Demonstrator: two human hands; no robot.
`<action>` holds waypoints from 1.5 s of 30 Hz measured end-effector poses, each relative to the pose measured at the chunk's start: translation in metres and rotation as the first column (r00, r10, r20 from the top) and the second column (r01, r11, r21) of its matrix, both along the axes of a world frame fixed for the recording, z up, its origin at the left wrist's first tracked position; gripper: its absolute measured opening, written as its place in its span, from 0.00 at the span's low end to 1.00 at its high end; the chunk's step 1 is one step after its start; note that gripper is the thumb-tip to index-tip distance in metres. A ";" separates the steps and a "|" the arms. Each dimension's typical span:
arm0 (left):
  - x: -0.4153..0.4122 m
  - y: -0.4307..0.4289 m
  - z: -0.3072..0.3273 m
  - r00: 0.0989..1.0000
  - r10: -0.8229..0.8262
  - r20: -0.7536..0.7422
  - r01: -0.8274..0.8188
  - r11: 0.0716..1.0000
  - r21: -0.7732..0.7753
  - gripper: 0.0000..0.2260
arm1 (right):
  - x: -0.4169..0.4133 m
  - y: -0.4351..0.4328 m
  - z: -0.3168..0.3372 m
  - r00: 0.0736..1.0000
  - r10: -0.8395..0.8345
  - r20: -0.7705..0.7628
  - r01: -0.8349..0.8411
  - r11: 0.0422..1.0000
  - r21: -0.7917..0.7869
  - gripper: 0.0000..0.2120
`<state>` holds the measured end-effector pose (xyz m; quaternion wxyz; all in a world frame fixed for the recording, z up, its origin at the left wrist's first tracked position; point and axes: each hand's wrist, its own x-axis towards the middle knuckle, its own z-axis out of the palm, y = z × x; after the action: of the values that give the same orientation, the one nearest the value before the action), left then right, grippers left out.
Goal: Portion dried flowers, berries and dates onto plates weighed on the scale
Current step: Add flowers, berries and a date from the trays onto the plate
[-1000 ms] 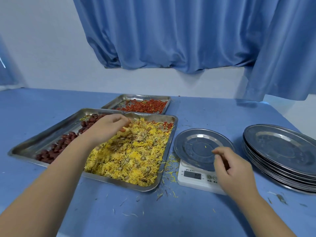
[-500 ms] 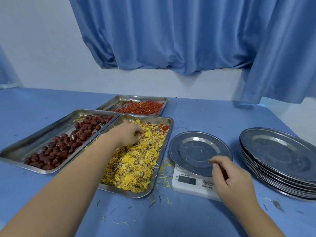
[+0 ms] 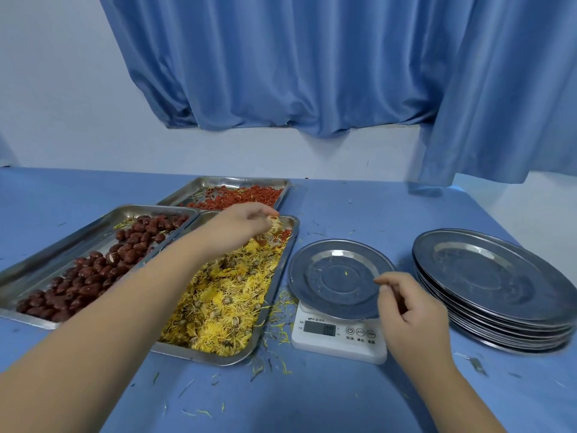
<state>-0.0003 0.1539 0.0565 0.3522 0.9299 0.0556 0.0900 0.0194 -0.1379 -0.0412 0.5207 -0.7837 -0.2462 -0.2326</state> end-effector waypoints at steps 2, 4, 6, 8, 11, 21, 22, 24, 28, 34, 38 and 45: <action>0.013 -0.026 -0.005 0.996 -0.086 -0.011 0.086 0.996 -0.001 0.11 | 0.003 0.000 -0.001 1.000 -0.020 0.010 0.020 1.000 -0.021 0.19; 0.027 -0.050 -0.013 0.988 -0.154 -0.032 0.155 0.987 0.043 0.11 | 0.004 0.000 -0.003 0.999 -0.037 0.016 0.038 0.998 -0.049 0.15; 0.039 -0.070 -0.023 0.981 -0.189 -0.047 0.194 0.969 0.155 0.11 | 0.005 -0.001 -0.005 0.999 -0.047 0.018 0.048 0.997 -0.060 0.13; 0.046 -0.081 -0.030 0.973 -0.216 -0.075 0.229 0.936 0.269 0.12 | 0.005 -0.002 -0.005 0.999 -0.050 0.017 0.051 0.997 -0.052 0.12; 0.051 -0.081 -0.038 0.953 -0.264 -0.147 0.302 0.803 0.514 0.14 | 0.003 -0.001 -0.004 0.999 -0.037 0.012 0.038 0.997 -0.068 0.11; 0.009 -0.027 -0.033 0.986 -0.164 0.024 0.155 0.961 0.228 0.14 | -0.018 0.013 -0.002 0.998 0.033 0.056 -0.025 0.989 -0.148 0.09; 0.002 -0.020 -0.033 0.988 -0.152 0.022 0.145 0.971 0.190 0.12 | -0.022 0.019 0.000 0.996 0.048 0.075 -0.036 0.988 -0.151 0.09; -0.010 -0.005 -0.032 0.992 -0.123 0.023 0.119 0.983 0.142 0.08 | -0.030 0.037 0.008 0.989 0.090 0.119 -0.070 0.984 -0.166 0.08; -0.031 0.037 -0.031 0.999 0.006 0.033 -0.010 0.991 0.135 0.08 | -0.044 0.087 0.025 0.960 0.230 0.157 -0.189 0.952 -0.242 0.09; -0.057 0.129 -0.015 0.973 0.224 0.052 -0.230 0.934 0.273 0.09 | -0.055 0.121 0.005 0.943 0.268 0.196 -0.179 0.907 -0.381 0.18; -0.065 0.194 -0.014 0.918 0.396 0.010 -0.385 0.884 0.265 0.07 | -0.051 0.120 -0.005 0.952 0.235 0.195 -0.138 0.902 -0.410 0.18; -0.066 0.246 -0.070 0.840 0.504 -0.200 -0.390 0.818 0.424 0.17 | -0.046 0.122 -0.012 0.958 0.214 0.193 -0.126 0.914 -0.386 0.19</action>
<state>-0.0663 0.3996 -0.0136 0.1281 0.9412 0.3105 0.0359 -0.0268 -0.0156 -0.0527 0.3499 -0.8106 -0.4121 -0.2254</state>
